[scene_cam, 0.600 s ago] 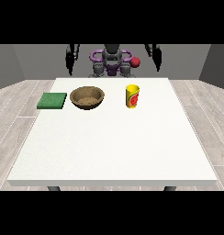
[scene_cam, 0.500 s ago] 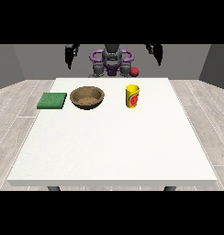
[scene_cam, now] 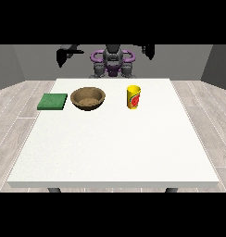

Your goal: Pick the cup and pour the ball into the bowl, then pick the bowl and place it on the pad

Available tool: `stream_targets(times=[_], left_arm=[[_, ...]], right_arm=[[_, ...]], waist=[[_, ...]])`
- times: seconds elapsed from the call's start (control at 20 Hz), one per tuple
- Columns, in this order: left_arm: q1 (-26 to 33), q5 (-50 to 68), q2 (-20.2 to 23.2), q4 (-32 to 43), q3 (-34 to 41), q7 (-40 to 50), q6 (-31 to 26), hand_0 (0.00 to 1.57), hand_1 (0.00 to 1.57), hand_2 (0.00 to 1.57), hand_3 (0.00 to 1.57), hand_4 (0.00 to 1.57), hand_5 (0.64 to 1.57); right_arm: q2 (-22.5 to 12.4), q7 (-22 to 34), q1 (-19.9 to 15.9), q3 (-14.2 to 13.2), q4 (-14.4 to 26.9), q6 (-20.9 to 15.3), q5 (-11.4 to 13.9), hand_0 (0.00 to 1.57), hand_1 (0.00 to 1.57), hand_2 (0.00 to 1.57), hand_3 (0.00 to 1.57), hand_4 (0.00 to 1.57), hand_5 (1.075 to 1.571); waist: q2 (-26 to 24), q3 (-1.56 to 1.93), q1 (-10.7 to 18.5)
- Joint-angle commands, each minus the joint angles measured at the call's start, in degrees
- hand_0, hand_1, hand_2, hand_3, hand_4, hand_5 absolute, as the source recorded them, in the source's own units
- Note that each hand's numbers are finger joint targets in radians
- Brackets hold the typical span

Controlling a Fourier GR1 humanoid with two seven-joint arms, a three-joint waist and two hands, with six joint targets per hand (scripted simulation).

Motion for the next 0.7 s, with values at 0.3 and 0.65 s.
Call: stream_targets(times=[0.3,0.65], left_arm=[[-7.0,-1.1,-1.8,7.4,-3.9,-9.1,6.1,0.00,0.00,0.00,0.00,0.00,1.459],[-19.6,-0.5,-1.8,18.9,3.4,-16.3,7.3,0.00,0.00,0.00,0.00,0.00,1.448]], right_arm=[[-2.1,-14.7,-6.2,-4.7,14.8,7.1,-1.9,0.00,0.00,0.00,0.00,0.00,1.562],[-5.0,-17.9,-14.8,-7.3,19.0,9.1,-3.4,0.00,0.00,0.00,0.00,0.00,1.551]], waist=[[8.5,-0.25,0.4],[17.1,-0.25,-2.4]])
